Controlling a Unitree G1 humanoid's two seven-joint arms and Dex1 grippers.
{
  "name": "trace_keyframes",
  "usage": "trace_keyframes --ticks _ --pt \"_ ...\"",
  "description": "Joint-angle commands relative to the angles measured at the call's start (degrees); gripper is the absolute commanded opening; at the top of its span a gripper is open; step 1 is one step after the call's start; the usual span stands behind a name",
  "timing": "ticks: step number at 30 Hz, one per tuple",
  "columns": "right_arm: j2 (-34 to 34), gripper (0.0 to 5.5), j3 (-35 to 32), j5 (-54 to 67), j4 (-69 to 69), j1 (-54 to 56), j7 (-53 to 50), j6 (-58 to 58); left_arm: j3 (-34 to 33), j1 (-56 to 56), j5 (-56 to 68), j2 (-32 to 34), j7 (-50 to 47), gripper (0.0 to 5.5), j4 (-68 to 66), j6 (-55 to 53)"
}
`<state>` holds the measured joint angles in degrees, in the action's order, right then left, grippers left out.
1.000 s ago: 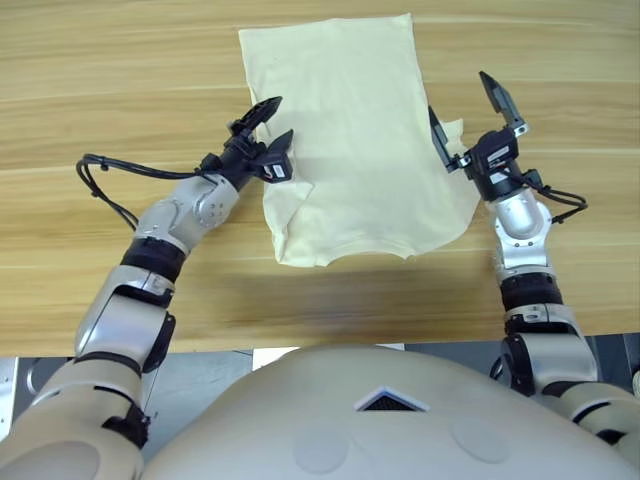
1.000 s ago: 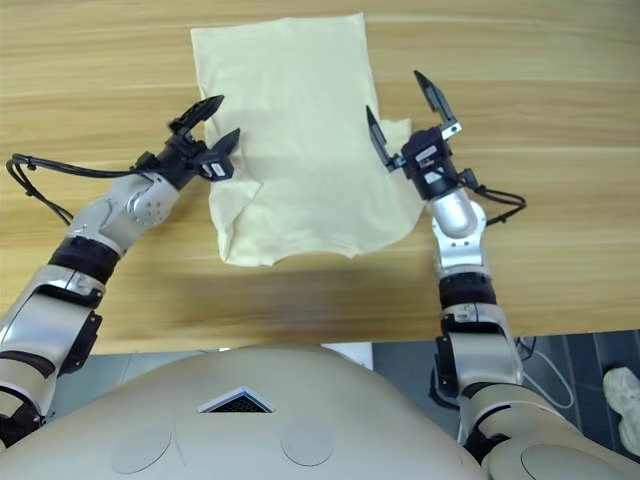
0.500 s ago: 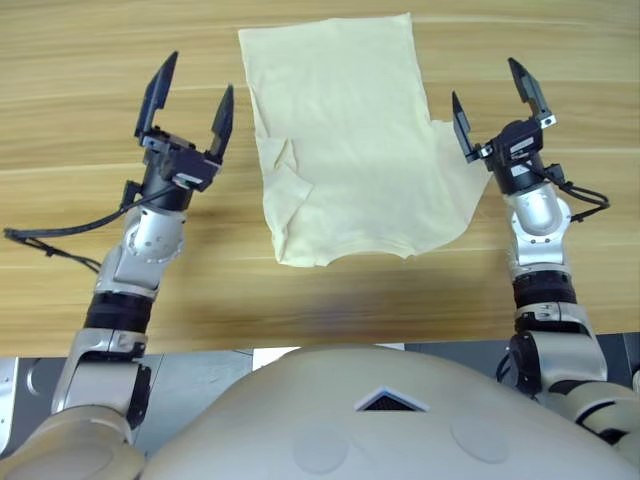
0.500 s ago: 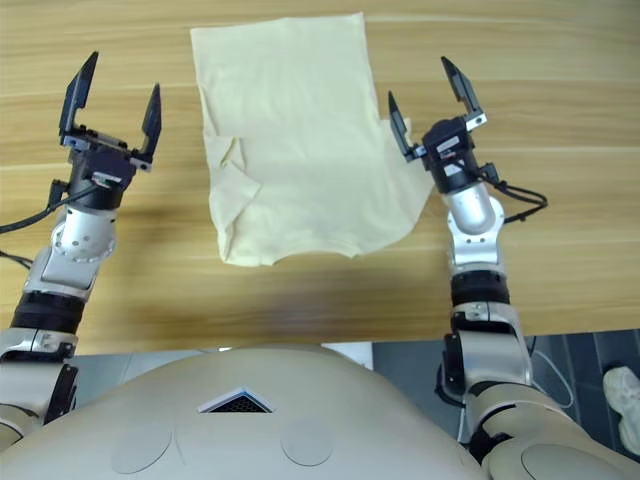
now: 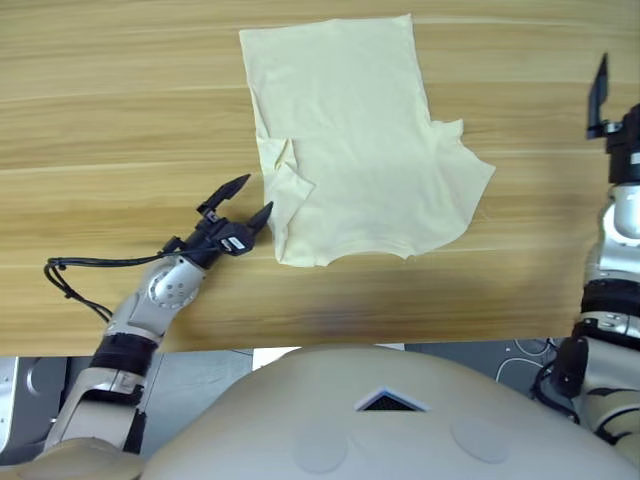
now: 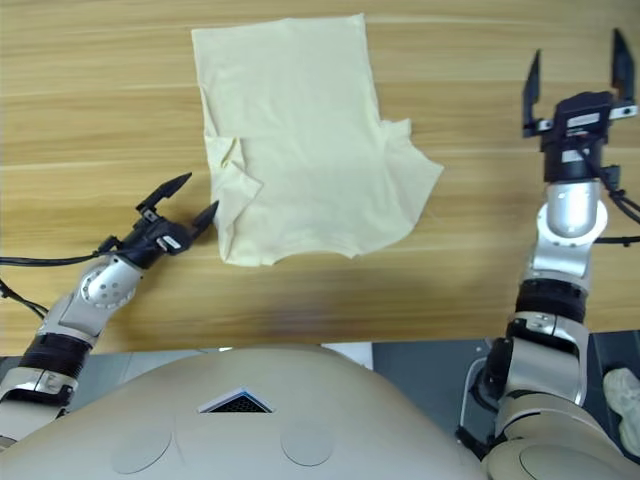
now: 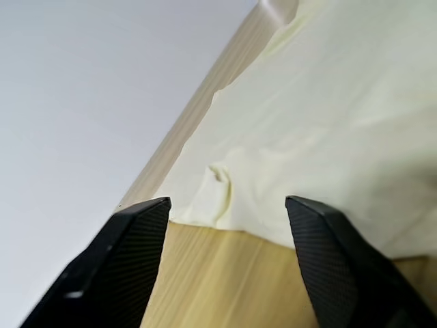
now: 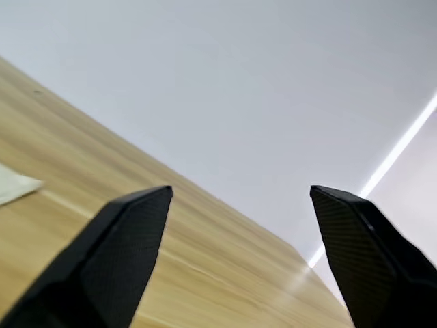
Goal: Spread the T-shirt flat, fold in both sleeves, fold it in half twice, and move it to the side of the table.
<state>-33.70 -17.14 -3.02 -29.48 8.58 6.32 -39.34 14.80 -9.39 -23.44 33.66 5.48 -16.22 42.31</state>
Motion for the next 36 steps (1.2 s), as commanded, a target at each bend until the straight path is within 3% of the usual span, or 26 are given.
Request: trace_keyframes --ticks 1,8,18,36 --pt "0.5 3.76 0.5 -0.5 2.2 0.0 -0.5 1.8 2.0 2.4 -2.1 -1.3 1.6 3.13 -1.6 0.3" --pt "1.4 3.76 1.8 -1.4 3.5 -0.5 -0.9 3.2 4.0 4.1 -3.7 -2.3 2.4 3.13 -2.3 2.0" --pt "1.2 3.76 3.0 -1.5 4.1 -0.8 -0.4 4.2 -1.7 0.9 -3.7 -0.3 -0.1 3.13 6.0 1.5" --pt "1.0 3.76 4.6 -2.1 4.5 -0.5 -0.1 5.3 7.8 0.7 -3.0 -2.0 9.3 3.13 3.2 3.0"
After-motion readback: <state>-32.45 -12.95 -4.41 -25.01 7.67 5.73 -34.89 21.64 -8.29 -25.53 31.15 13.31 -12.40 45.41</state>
